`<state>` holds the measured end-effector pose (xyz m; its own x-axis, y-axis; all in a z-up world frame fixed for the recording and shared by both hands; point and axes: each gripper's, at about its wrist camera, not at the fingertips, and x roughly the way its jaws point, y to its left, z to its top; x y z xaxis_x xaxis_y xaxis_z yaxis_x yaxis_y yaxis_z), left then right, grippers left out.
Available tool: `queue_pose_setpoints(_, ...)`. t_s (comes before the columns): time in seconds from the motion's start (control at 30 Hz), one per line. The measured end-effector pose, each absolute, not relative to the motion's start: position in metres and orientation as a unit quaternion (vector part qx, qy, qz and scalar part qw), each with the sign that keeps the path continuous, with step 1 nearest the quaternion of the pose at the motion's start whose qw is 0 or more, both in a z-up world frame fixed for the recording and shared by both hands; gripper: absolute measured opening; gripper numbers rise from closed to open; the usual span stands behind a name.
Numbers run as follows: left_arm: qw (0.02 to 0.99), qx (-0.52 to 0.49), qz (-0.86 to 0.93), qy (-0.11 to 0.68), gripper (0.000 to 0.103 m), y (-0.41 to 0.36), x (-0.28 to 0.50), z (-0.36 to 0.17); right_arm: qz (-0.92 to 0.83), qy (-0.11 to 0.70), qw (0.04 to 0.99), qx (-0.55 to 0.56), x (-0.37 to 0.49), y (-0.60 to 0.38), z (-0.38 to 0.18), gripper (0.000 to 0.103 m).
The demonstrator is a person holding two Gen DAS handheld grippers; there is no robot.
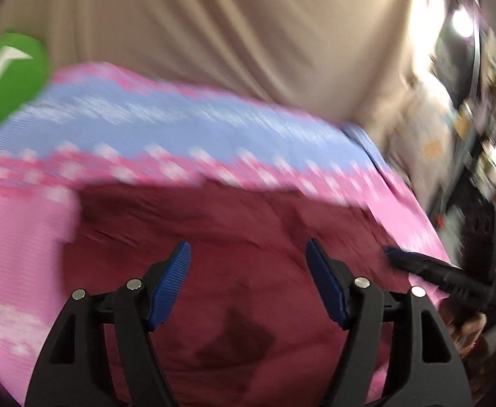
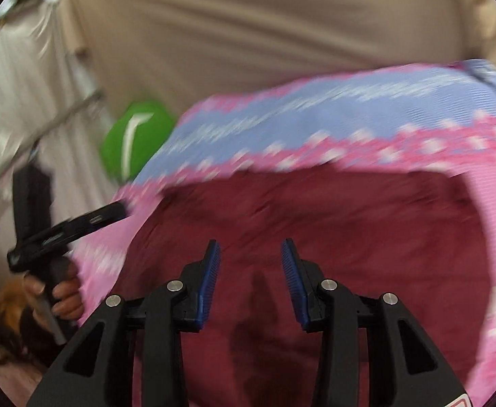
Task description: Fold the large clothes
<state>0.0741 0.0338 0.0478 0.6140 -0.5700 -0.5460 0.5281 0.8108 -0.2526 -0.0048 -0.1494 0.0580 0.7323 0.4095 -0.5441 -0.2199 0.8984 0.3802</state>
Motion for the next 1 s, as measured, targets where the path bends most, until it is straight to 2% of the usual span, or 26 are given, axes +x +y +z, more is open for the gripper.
queue_pose_setpoints(0.1,0.891,0.019,-0.29,0.348,0.068,0.004,0.071,0.013,0.188,0.358,0.908,0.107,-0.005,-0.111,0.034,0.036)
queue_pose_setpoints(0.17,0.89,0.041,-0.265,0.37,0.066,0.003,0.075,-0.008,0.176,0.372,0.906,0.1,-0.007,-0.111,0.023,0.029)
queue_pose_setpoints(0.2,0.889,0.045,-0.258,0.375,0.066,0.007,0.077,-0.014,0.159,0.378,0.906,0.102,-0.01,-0.12,0.018,0.028)
queue_pose_setpoints(0.3,0.897,0.051,-0.224,0.377,0.066,0.033,0.079,-0.021,0.115,0.388,0.901,0.153,-0.022,-0.166,0.009,0.027)
queue_pose_setpoints(0.4,0.903,0.047,-0.186,0.385,0.067,0.059,0.083,-0.026,0.032,0.386,0.902,0.19,-0.042,-0.223,-0.001,0.021)
queue_pose_setpoints(0.57,0.912,0.039,-0.129,0.387,0.066,0.097,0.086,-0.031,-0.089,0.385,0.885,0.248,-0.081,-0.301,-0.015,0.006)
queue_pose_setpoints(0.6,0.914,0.027,-0.121,0.386,0.065,0.102,0.087,-0.025,-0.103,0.383,0.882,0.254,-0.085,-0.308,-0.013,0.008)
queue_pose_setpoints(0.63,0.916,0.018,-0.118,0.383,0.065,0.104,0.089,-0.018,-0.122,0.373,0.887,0.244,-0.086,-0.31,-0.003,0.02)
queue_pose_setpoints(0.77,0.925,-0.005,-0.149,0.35,0.067,0.091,0.107,0.019,-0.106,0.335,0.916,0.193,-0.058,-0.293,0.04,0.02)
queue_pose_setpoints(0.83,0.923,0.004,-0.173,0.344,0.07,0.065,0.126,0.033,-0.054,0.339,0.922,0.181,-0.016,-0.27,0.056,0.02)
queue_pose_setpoints(0.9,0.915,0.021,-0.185,0.357,0.075,0.038,0.143,0.032,-0.027,0.352,0.923,0.155,0.02,-0.24,0.059,0.02)
queue_pose_setpoints(1.0,0.897,0.055,-0.187,0.398,0.075,0.004,0.18,0.006,0.044,0.404,0.907,0.109,0.077,-0.186,0.043,0.022)
